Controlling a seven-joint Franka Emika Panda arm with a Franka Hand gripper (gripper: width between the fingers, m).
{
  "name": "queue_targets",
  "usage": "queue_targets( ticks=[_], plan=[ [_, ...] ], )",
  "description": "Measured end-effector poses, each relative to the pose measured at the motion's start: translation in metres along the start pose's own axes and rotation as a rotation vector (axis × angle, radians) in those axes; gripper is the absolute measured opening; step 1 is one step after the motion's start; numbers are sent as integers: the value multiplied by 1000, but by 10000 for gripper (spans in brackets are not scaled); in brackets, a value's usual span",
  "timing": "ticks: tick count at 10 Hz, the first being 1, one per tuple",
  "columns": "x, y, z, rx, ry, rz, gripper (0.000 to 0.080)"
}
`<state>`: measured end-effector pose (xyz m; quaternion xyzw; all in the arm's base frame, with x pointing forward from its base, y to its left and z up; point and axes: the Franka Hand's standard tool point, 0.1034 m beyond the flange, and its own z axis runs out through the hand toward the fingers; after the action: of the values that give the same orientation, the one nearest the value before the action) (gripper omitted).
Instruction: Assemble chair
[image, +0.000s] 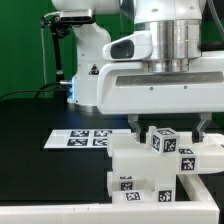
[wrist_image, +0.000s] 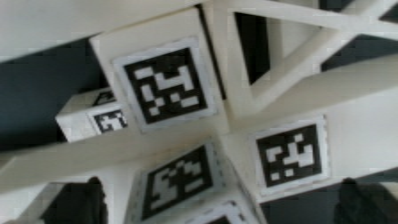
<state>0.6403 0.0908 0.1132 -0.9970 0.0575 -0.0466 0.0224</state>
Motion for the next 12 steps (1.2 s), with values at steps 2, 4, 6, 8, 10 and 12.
queue_targets(
  ticks=[2, 4, 6, 8, 10, 12],
  plan=[
    [-1, 1, 1, -1, -1, -77, 649],
    [0, 3, 1, -3, -1, -117, 553],
    [0, 3, 1, -3, -1, -117, 416],
    [0, 3, 1, -3, 0, -86, 282],
    [0, 3, 1, -2, -1, -73, 282],
    [0, 3, 1, 2, -1, 137, 282]
  ],
)
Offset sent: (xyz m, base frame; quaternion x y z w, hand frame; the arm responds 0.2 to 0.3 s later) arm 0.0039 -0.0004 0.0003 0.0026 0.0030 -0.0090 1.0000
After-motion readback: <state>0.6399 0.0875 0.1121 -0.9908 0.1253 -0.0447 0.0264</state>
